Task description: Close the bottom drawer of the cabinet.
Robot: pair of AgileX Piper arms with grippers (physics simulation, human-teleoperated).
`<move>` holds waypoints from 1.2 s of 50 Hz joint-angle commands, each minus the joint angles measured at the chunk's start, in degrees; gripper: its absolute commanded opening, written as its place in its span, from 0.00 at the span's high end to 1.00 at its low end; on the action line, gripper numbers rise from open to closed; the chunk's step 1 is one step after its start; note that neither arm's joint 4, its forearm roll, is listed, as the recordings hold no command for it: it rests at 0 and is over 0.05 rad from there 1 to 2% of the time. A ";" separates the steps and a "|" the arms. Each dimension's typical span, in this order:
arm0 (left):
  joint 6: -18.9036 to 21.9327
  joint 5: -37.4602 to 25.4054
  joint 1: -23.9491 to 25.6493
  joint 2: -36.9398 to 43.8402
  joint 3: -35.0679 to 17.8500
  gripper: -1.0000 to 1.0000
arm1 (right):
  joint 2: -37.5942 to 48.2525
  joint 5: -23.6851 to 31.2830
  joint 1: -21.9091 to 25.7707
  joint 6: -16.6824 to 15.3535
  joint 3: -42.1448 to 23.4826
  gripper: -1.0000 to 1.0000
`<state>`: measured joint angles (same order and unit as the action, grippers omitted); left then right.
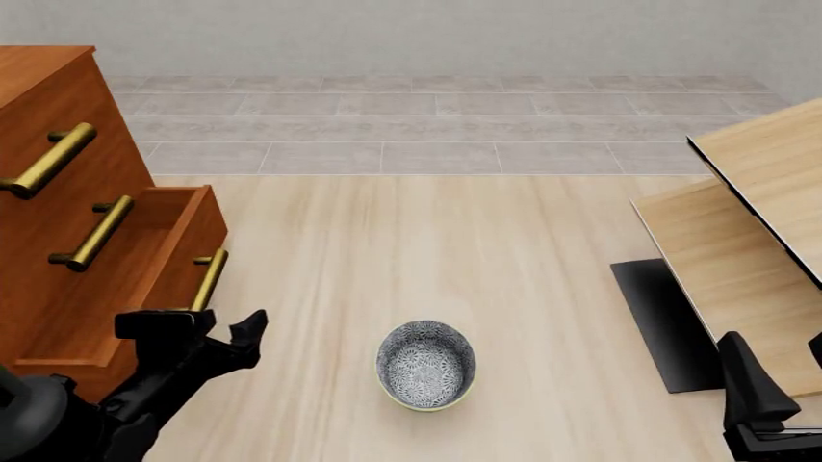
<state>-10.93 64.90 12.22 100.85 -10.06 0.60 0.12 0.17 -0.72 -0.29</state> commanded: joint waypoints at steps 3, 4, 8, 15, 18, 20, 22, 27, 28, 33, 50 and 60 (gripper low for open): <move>2.84 1.85 -2.38 2.87 -0.50 0.00 | -0.15 0.24 0.04 -0.03 -0.09 0.00; 2.94 1.90 -2.48 2.96 -0.48 0.00 | -0.15 0.18 0.08 -0.07 -0.03 0.00; 3.56 2.71 -3.16 3.94 -0.57 0.00 | -0.17 0.12 0.14 -0.10 0.10 0.00; 5.74 2.74 -5.08 3.89 -0.69 0.00 | -0.07 0.21 0.46 -0.32 0.08 0.00; 5.97 2.67 -5.55 4.09 -0.96 0.00 | 0.08 0.17 0.54 -0.40 0.01 0.00; 6.55 2.60 -6.13 4.02 -0.99 0.00 | 0.21 0.08 0.57 -0.43 0.00 0.00; 6.92 2.72 -6.73 4.25 -1.08 0.00 | 0.19 0.14 0.59 -0.49 -0.04 0.00; 8.04 3.18 -8.38 4.93 -1.32 0.00 | 0.34 0.03 0.67 -0.57 -0.03 0.00; 8.04 3.18 -8.38 4.94 -1.32 0.00 | 0.34 0.03 0.67 -0.57 -0.03 0.00; 8.88 3.64 -9.85 5.31 -1.41 0.00 | 0.24 0.14 0.66 -0.56 -0.08 0.00; 11.48 4.79 -13.00 6.11 -1.74 0.00 | 0.43 -0.16 0.52 -0.28 -0.06 0.00; 12.44 4.85 -14.53 5.93 -1.69 0.00 | 0.05 0.06 0.45 -0.17 0.03 0.00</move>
<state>0.05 69.54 0.14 106.49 -10.72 0.88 0.05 0.68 -0.99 -0.29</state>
